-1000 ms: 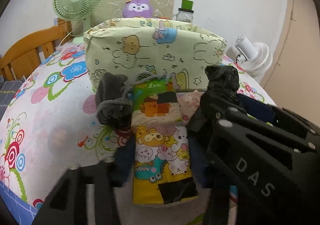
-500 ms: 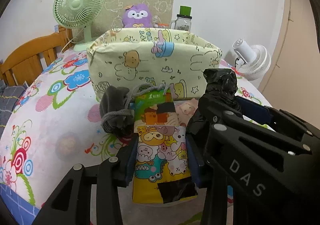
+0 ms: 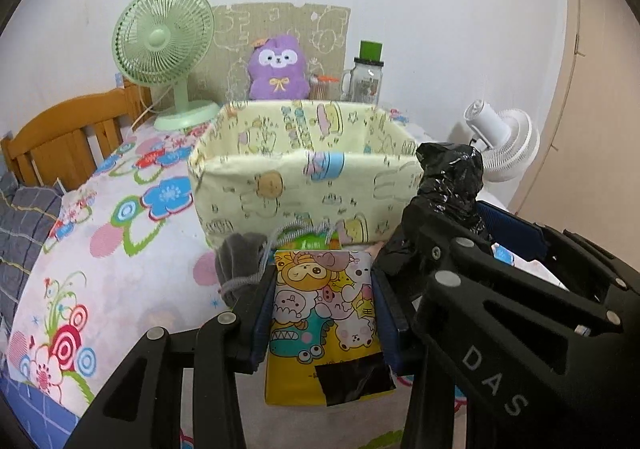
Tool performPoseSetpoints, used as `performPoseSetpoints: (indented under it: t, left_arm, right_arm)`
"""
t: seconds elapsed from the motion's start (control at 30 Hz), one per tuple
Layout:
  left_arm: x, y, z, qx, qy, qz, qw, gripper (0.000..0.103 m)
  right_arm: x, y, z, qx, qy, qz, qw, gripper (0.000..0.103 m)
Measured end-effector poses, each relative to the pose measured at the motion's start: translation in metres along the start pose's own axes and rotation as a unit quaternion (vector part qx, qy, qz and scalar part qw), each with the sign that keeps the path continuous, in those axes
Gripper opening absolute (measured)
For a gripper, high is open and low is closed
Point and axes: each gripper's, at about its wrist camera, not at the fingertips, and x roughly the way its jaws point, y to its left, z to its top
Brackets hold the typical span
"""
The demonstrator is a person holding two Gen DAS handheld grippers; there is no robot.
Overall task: Organize soft objects
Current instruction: 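Grasp and lift the black plastic bag with the right tool while the left tool grips the yellow package, then carry the black bag in the right tool while the left tool carries the yellow package over the basket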
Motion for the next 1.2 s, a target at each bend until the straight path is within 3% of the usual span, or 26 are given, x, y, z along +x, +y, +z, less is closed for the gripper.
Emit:
performPoseSetpoints:
  t: [1.2]
  left_arm:
    - [-0.027, 0.0, 0.061, 0.013, -0.057, 0.021, 0.998, 0.045]
  right_arm:
    - [-0.028, 0.001, 0.057, -0.007, -0.06, -0.004, 0.998, 0.051]
